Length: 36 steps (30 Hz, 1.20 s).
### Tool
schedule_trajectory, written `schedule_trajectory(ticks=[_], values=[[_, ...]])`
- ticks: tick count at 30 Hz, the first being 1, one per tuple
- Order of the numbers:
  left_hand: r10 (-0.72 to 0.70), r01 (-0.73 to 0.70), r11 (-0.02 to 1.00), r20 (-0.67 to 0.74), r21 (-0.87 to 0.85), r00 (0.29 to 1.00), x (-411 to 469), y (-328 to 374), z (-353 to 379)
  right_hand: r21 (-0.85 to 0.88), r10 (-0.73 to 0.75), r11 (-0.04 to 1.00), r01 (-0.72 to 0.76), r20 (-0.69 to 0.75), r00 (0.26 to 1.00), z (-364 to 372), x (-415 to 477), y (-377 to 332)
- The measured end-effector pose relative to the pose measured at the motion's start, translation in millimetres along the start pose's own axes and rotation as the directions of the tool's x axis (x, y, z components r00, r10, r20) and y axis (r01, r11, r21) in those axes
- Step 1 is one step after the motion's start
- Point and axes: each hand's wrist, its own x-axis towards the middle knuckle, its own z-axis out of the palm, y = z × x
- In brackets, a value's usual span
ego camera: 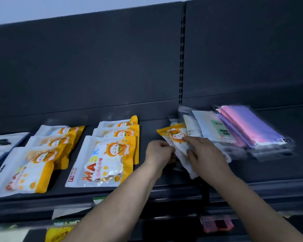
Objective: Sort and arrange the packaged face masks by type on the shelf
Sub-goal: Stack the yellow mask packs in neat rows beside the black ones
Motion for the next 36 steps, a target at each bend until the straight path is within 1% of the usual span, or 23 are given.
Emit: schedule_trajectory(ticks=[2, 4, 6, 9, 11, 13, 15, 17, 19, 20, 22, 23, 24, 25, 26, 27, 28, 29, 30, 32, 33, 34, 36], values=[[0.078, -0.073, 0.997, -0.166, 0.038, 0.983, 7.7, 10.5, -13.8, 0.005, -0.019, 1.000, 0.020, -0.026, 0.999, 0.6, 4.4, -0.8], [0.172, -0.130, 0.979, -0.295, 0.156, 0.940, 17.9, 25.5, -35.1, 0.006, -0.028, 1.000, 0.029, -0.051, 0.998, -0.2, 8.4, 0.2], [0.244, -0.165, 0.956, -0.343, 0.243, 0.907, 24.4, 37.8, -57.1, 0.018, -0.037, 0.999, 0.038, -0.041, 0.998, -2.1, 11.9, -1.0], [0.337, -0.245, 0.926, -0.337, 0.287, 0.879, 23.5, 52.9, -83.6, 0.068, -0.063, 0.995, 0.066, -0.041, 0.997, -6.0, 20.2, -8.4], [0.340, -0.292, 0.930, -0.213, 0.225, 0.916, 15.3, 60.0, -100.6, 0.104, -0.107, 0.988, 0.112, -0.056, 0.993, -7.9, 26.5, -14.5], [0.299, -0.300, 0.935, 0.030, 0.190, 0.954, 4.1, 63.7, -115.6, 0.185, -0.123, 0.973, 0.134, -0.071, 0.990, -9.8, 30.4, -22.2], [0.212, -0.294, 0.890, 0.254, 0.348, 0.944, -7.6, 63.7, -121.5, 0.244, -0.094, 0.965, 0.096, -0.021, 0.995, -10.0, 33.9, -28.7], [0.154, -0.312, 0.822, 0.342, 0.477, 0.927, -17.6, 62.1, -119.0, 0.311, -0.046, 0.950, 0.001, 0.137, 0.990, -6.5, 37.2, -33.9], [0.207, -0.332, 0.766, 0.278, 0.550, 0.938, -21.7, 56.5, -117.0, 0.477, -0.040, 0.871, -0.112, 0.297, 0.954, 1.6, 39.2, -37.7], [0.273, -0.340, 0.735, 0.203, 0.587, 0.941, -22.3, 50.9, -119.2, 0.543, -0.042, 0.827, -0.143, 0.313, 0.949, 7.0, 39.6, -40.9], [0.446, -0.288, 0.627, -0.031, 0.724, 0.894, -24.2, 37.3, -129.8, 0.619, 0.014, 0.770, -0.157, 0.230, 0.973, 17.1, 41.9, -49.7], [0.524, -0.226, 0.583, -0.149, 0.780, 0.839, -28.0, 31.0, -135.9, 0.660, 0.067, 0.732, -0.169, 0.177, 0.982, 22.1, 43.5, -55.5], [0.567, -0.190, 0.589, -0.234, 0.786, 0.790, -27.9, 22.0, -142.5, 0.715, 0.125, 0.672, -0.194, 0.148, 0.981, 26.7, 44.9, -61.6], [0.560, -0.192, 0.658, -0.303, 0.728, 0.772, -30.7, 15.0, -151.4, 0.772, 0.172, 0.596, -0.222, 0.148, 0.974, 33.1, 46.7, -70.5], [0.495, -0.217, 0.767, -0.342, 0.603, 0.798, -33.8, 9.9, -159.3, 0.816, 0.211, 0.521, -0.249, 0.160, 0.964, 38.7, 47.8, -80.6], [0.400, -0.245, 0.876, -0.342, 0.415, 0.850, -37.6, 6.7, -167.5, 0.843, 0.237, 0.469, -0.262, 0.165, 0.957, 44.4, 48.7, -91.4], [0.308, -0.248, 0.943, -0.305, 0.220, 0.901, -39.9, 2.5, -175.7, 0.853, 0.253, 0.451, -0.261, 0.159, 0.954, 50.3, 49.1, -101.6], [0.234, -0.219, 0.972, -0.246, 0.084, 0.941, -41.8, -2.1, -182.1, 0.857, 0.262, 0.446, -0.260, 0.153, 0.953, 54.9, 48.6, -111.4], [0.194, -0.197, 0.980, -0.200, 0.008, 0.960, -44.4, -5.9, -190.8, 0.861, 0.267, 0.434, -0.264, 0.157, 0.951, 59.6, 47.0, -123.3], [0.197, -0.209, 0.977, -0.214, -0.034, 0.957, -46.0, -11.6, -211.5, 0.874, 0.255, 0.394, -0.285, 0.195, 0.947, 71.9, 41.8, -144.2], [0.225, -0.248, 0.967, -0.262, -0.058, 0.938, -46.9, -12.3, -223.0, 0.863, 0.236, 0.411, -0.293, 0.210, 0.949, 78.1, 37.2, -152.5], [0.247, -0.290, 0.954, -0.337, -0.081, 0.908, -44.4, -14.3, -235.4, 0.825, 0.202, 0.490, -0.281, 0.207, 0.957, 83.4, 32.1, -157.9], [0.254, -0.365, 0.919, -0.489, -0.146, 0.834, -40.7, -16.2, -263.1, 0.609, 0.109, 0.775, -0.169, 0.135, 0.985, 95.4, 21.1, -164.1]])
